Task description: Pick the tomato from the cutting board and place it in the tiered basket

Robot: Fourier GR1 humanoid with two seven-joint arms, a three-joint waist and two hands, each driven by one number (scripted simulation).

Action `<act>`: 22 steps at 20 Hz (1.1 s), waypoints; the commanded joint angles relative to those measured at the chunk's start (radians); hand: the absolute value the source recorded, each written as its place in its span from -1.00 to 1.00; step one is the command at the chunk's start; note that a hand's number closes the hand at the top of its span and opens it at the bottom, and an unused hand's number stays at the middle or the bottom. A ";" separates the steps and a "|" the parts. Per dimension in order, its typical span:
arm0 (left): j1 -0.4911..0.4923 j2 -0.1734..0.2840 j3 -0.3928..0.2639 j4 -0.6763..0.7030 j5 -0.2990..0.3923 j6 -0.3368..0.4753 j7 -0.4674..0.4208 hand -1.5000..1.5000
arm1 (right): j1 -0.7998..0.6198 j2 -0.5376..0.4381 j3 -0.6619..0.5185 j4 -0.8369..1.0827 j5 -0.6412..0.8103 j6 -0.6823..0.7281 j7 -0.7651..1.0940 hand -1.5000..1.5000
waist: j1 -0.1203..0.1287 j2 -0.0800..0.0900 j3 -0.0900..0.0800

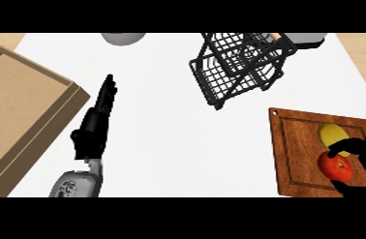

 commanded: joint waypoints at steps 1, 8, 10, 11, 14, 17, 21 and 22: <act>-0.027 0.016 0.036 0.029 0.013 -0.015 -0.014 0.00 | -0.032 0.000 0.031 0.036 0.048 -0.048 0.000 1.00 | 0.003 0.008 0.013; -0.040 -0.027 -0.045 0.024 -0.020 0.003 0.011 0.00 | -0.086 0.068 0.469 -0.069 0.409 0.044 0.169 1.00 | 0.059 0.017 0.007; -0.024 -0.005 -0.035 0.009 -0.010 -0.031 0.015 0.00 | -0.143 0.108 0.586 -0.083 0.496 0.124 0.246 1.00 | 0.068 0.011 0.007; -0.037 -0.004 -0.016 0.015 -0.003 -0.023 0.016 0.00 | -0.134 0.173 0.671 -0.088 0.544 0.134 0.301 1.00 | 0.055 0.010 0.008; -0.036 0.006 0.000 -0.006 0.002 -0.022 0.030 0.00 | -0.246 0.293 0.779 -0.067 0.571 0.216 0.480 1.00 | 0.027 0.007 0.011; -0.004 0.020 0.013 -0.038 0.007 -0.027 0.022 0.00 | -0.229 0.297 0.821 -0.149 0.550 0.233 0.568 1.00 | 0.008 0.005 0.012; 0.048 0.006 -0.003 -0.054 -0.001 -0.018 0.010 0.00 | -0.409 0.299 0.744 -0.223 0.479 0.332 0.645 1.00 | 0.012 0.005 0.012; 0.008 0.012 0.008 0.003 -0.003 -0.024 -0.009 0.00 | -0.459 0.299 0.808 -0.259 0.415 0.380 0.766 1.00 | 0.013 0.006 0.012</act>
